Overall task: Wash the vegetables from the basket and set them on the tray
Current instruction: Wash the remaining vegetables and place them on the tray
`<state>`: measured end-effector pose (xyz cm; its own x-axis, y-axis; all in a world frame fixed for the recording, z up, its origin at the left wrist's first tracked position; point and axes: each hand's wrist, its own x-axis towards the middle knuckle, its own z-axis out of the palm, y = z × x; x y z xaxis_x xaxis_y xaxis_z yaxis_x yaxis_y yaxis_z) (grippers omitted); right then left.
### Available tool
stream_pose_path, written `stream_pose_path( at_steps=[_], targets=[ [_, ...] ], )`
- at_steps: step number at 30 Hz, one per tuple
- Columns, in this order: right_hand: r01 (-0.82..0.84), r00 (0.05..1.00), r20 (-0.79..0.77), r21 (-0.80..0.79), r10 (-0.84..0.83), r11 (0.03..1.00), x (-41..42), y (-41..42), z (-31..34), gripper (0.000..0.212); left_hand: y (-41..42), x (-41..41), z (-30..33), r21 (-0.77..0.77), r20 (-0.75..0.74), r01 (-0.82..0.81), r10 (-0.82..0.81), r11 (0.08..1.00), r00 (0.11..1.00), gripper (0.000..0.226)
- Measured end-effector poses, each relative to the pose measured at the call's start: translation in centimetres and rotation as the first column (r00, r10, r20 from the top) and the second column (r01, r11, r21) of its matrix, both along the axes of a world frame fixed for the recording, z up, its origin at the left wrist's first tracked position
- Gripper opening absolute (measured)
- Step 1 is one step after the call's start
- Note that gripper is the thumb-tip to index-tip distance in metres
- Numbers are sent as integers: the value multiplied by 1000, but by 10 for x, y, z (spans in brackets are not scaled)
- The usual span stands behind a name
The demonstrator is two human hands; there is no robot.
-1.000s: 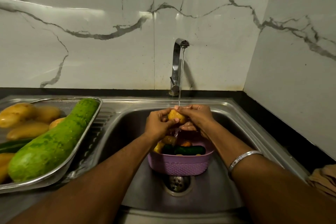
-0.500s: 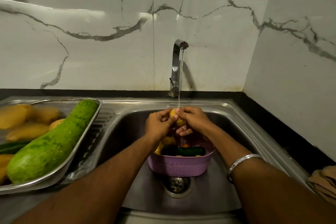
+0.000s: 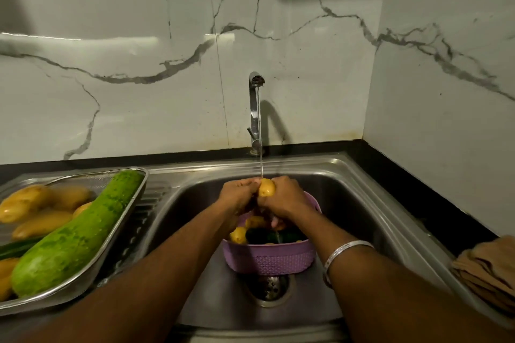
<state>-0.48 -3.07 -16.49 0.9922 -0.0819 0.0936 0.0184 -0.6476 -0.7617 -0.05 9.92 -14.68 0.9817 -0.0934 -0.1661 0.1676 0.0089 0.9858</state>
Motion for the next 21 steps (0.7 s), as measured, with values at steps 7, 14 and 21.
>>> stream_pose_path(
  at_steps=[7,14,21],
  targets=[
    [81,987,148,-126,-62,989,19,7,-7,21,-16,7,1,-183,-176,2,-35,983,984,35],
    [64,985,166,-59,-53,996,16,-5,-9,37,-15,24,-7,-141,-102,-10,-5,990,995,34],
    [110,987,117,-9,-108,994,13,-3,-6,40,-19,14,-10,-176,-49,-3,-6,984,999,24]
  ],
)
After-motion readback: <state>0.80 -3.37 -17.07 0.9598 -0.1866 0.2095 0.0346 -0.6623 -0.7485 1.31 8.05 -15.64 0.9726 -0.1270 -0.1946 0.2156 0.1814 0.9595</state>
